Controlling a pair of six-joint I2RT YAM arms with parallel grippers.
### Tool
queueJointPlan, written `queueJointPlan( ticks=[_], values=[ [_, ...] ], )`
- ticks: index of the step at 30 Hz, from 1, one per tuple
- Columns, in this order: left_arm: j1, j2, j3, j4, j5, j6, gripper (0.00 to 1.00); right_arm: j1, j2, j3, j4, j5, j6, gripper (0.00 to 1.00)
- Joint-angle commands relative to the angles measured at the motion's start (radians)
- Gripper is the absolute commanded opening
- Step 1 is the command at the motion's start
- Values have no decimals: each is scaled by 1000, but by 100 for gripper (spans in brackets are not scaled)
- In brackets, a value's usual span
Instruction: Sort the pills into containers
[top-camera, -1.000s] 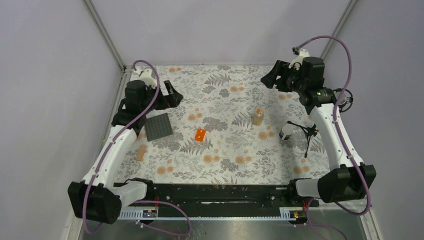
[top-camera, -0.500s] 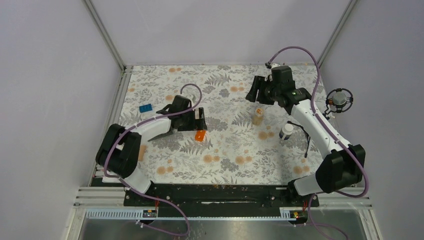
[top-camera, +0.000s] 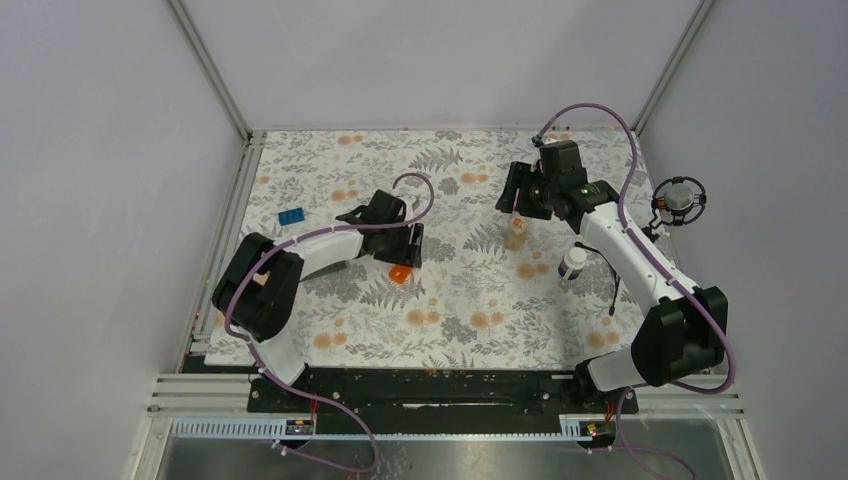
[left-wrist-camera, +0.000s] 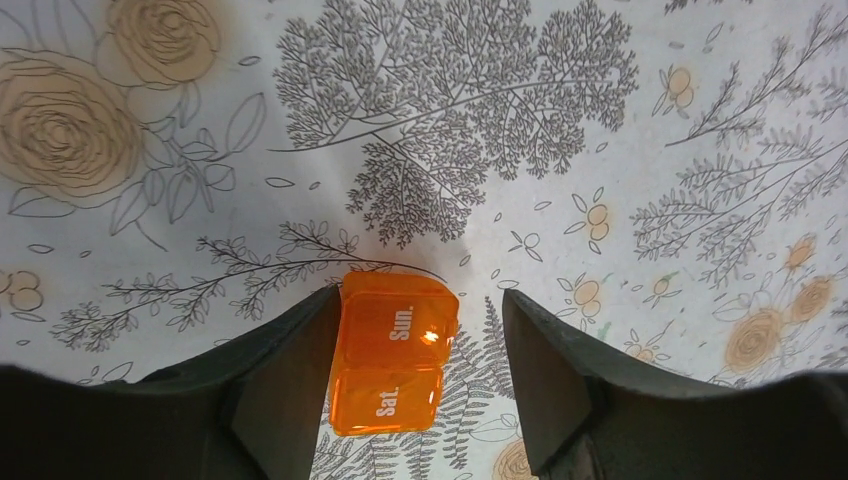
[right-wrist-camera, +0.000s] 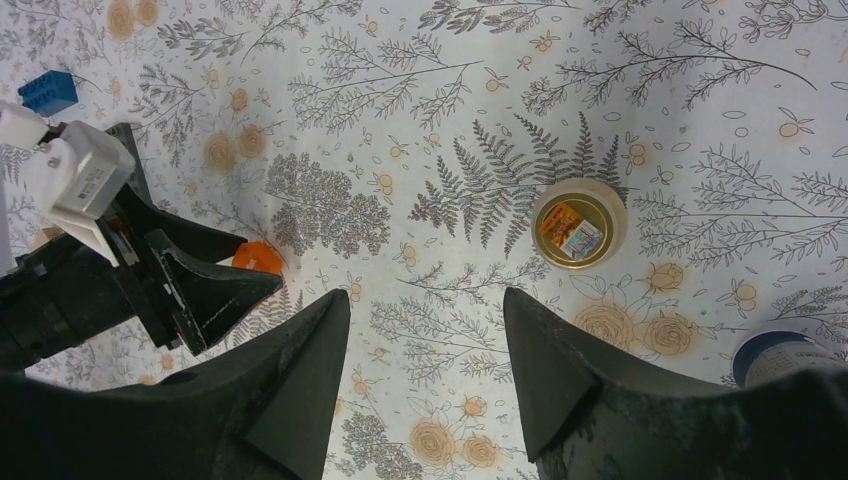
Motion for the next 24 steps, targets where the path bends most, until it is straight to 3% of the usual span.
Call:
queueJointPlan(
  ticks=[1, 9, 14, 19, 24],
  values=[
    [-16, 14, 53, -20, -2, 64, 60, 1, -5, 7, -12, 22, -8, 66],
    [-37, 12, 30, -27, 137, 183, 52, 1, -5, 0, -16, 20, -12, 66],
    [-42, -25, 5, -22, 106, 217, 61, 2, -16, -13, -6, -21, -62, 76],
    [4, -139, -16, 69, 22, 84, 71, 35, -1, -10, 50, -150, -106, 74],
    [132, -277, -108, 173, -22, -125, 65, 176, 100, 77, 54, -223, -208, 59]
  ],
)
